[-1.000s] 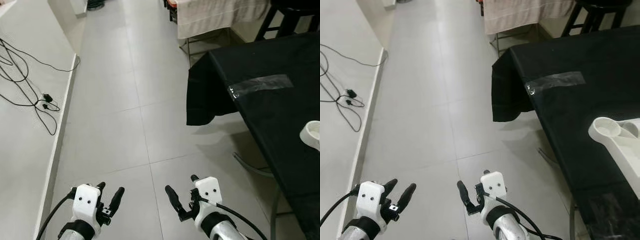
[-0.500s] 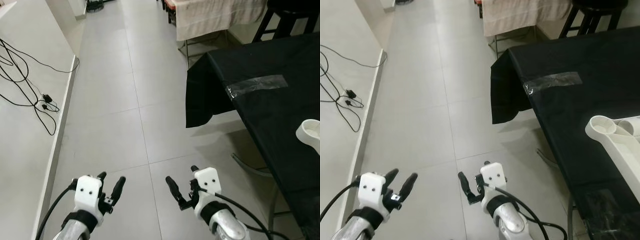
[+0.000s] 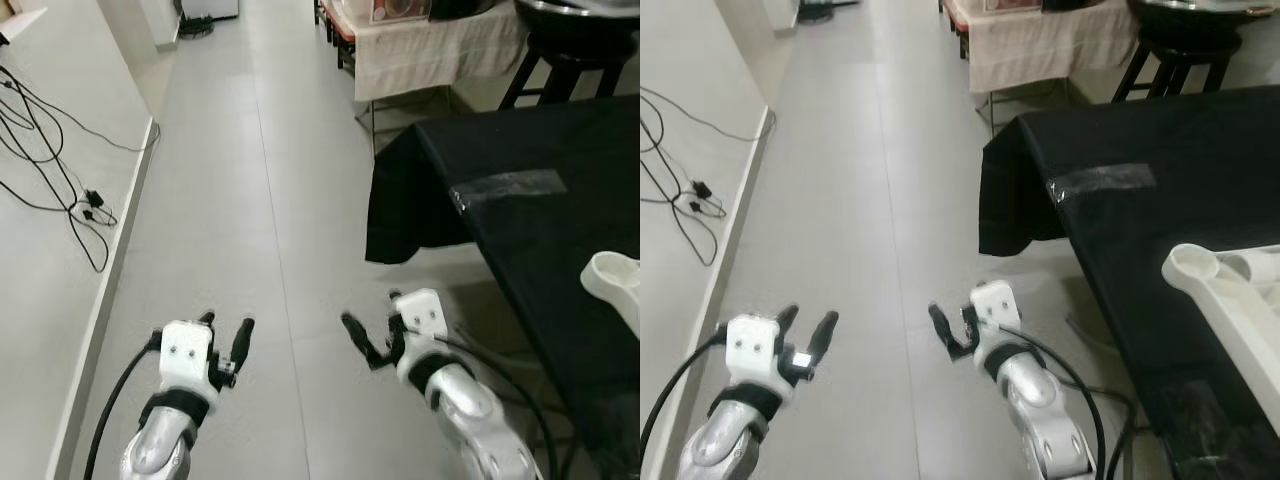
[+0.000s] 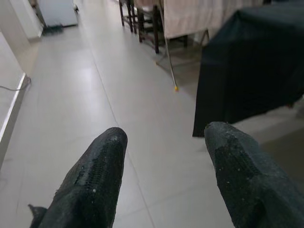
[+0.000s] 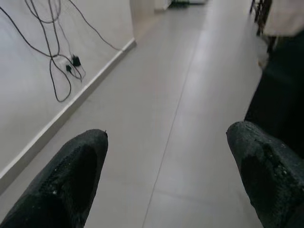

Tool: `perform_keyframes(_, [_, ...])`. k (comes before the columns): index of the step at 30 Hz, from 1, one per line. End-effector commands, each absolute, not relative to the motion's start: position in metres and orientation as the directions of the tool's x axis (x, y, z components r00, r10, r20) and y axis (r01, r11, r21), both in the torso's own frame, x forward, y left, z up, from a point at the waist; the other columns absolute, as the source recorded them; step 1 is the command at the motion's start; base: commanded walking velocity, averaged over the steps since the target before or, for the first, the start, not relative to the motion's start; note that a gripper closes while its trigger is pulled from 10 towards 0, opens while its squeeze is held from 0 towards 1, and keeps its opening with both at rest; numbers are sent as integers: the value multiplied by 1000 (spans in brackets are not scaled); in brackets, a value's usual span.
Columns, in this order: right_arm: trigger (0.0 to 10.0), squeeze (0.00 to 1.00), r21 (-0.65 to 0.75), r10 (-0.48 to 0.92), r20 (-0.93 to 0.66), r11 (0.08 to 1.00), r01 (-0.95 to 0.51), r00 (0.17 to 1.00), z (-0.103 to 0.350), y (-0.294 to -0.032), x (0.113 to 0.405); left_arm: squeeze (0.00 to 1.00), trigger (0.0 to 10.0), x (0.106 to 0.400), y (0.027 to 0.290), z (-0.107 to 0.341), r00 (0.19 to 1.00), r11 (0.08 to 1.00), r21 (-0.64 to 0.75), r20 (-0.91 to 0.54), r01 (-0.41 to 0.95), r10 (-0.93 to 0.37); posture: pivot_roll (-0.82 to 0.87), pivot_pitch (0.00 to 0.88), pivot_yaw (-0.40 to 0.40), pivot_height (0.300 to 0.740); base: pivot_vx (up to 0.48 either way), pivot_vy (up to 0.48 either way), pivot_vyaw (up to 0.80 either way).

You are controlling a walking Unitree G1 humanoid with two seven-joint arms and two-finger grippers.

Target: Building children table

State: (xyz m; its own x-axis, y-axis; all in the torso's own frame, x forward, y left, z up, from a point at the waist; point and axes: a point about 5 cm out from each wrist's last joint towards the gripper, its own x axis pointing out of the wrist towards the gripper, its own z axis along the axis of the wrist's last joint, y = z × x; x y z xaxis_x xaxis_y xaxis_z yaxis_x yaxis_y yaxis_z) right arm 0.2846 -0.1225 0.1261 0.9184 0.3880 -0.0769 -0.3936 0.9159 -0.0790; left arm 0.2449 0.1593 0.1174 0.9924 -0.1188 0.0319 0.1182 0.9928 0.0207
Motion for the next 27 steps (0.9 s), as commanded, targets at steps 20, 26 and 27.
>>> perform_keyframes(20, [10000,0,-65,354,-55,932,-358,933,125,-125,318,0,10000,269,160,108,986,986,-19,-8,163,-164,-35,0,8,740,139,0,0])
perform_keyframes(26, [10000,0,-54,355,-49,933,-357,934,124,-124,321,0,10000,270,161,108,986,985,-16,-6,169,-169,-30,0,14,740,324,0,0])
perform_keyframes(27, [10000,0,-48,356,-47,933,-358,933,124,-123,322,0,10000,271,162,108,985,985,-16,-5,171,-171,-30,0,17,740,330,0,0])
